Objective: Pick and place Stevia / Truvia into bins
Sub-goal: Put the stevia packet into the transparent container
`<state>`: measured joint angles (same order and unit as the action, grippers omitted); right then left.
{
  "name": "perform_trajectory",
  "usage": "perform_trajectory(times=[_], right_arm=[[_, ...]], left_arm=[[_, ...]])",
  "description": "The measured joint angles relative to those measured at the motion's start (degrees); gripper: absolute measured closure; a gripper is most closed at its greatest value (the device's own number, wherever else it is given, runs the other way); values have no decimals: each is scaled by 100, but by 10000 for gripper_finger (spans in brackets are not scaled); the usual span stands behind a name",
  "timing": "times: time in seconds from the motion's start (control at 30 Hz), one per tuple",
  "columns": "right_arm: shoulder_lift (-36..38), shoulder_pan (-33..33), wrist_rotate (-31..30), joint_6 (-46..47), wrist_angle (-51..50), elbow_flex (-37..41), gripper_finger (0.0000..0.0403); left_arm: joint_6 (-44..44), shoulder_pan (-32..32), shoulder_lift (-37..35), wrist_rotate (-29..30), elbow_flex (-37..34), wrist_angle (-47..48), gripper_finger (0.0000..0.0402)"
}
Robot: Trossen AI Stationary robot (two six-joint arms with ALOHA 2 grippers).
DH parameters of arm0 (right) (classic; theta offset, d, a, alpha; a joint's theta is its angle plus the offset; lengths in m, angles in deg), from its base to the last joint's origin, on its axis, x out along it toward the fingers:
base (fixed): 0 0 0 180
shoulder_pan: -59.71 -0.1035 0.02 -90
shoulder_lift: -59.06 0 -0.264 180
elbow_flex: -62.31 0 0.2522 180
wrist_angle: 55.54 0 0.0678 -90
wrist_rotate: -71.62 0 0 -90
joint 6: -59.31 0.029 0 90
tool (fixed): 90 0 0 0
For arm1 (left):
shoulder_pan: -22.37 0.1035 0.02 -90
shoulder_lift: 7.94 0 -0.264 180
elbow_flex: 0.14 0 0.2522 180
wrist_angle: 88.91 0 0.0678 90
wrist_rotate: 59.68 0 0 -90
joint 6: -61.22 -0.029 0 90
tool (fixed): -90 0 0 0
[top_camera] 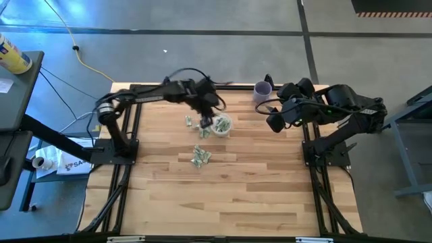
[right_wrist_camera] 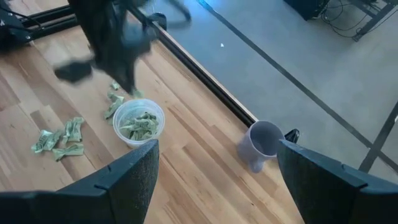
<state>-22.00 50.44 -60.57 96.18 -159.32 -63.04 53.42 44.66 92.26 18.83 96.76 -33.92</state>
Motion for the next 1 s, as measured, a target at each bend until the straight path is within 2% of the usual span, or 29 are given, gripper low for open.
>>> perform_trajectory(times=[0.13, 0.23, 0.33, 0.43, 0.57, 0.63, 0.73, 0.83, 1.0], right_arm=[[0, -2, 23, 60, 2, 0, 89], [0, -1, 44, 68, 2, 0, 89], [0, -2, 77, 116, 2, 0, 89], [0, -4, 95, 145, 0, 0, 89], [0, -2, 101, 146, 1, 0, 89], [0, 48, 61, 320, 2, 0, 89], [0, 198, 118, 756, 2, 0, 89], [0, 297, 222, 814, 2, 0, 89], [-33, 302, 4, 784, 1, 0, 89]], left_arm=[[-19, -385, 548, 384, 196, -290, 365], [-36, -541, 816, 1053, 338, -290, 312], [-47, -582, 847, 1507, 561, 345, 245], [9, -582, 739, 1642, 893, 1444, 187], [660, -425, 553, 2230, 977, 2663, 145], [1204, -162, 463, 2332, 726, 2884, 141], [1915, 332, 297, 1581, 105, 2783, 154], [2481, 739, 142, 1043, -588, 2103, 181], [3121, 1016, 69, 1039, -1271, 1061, 216]])
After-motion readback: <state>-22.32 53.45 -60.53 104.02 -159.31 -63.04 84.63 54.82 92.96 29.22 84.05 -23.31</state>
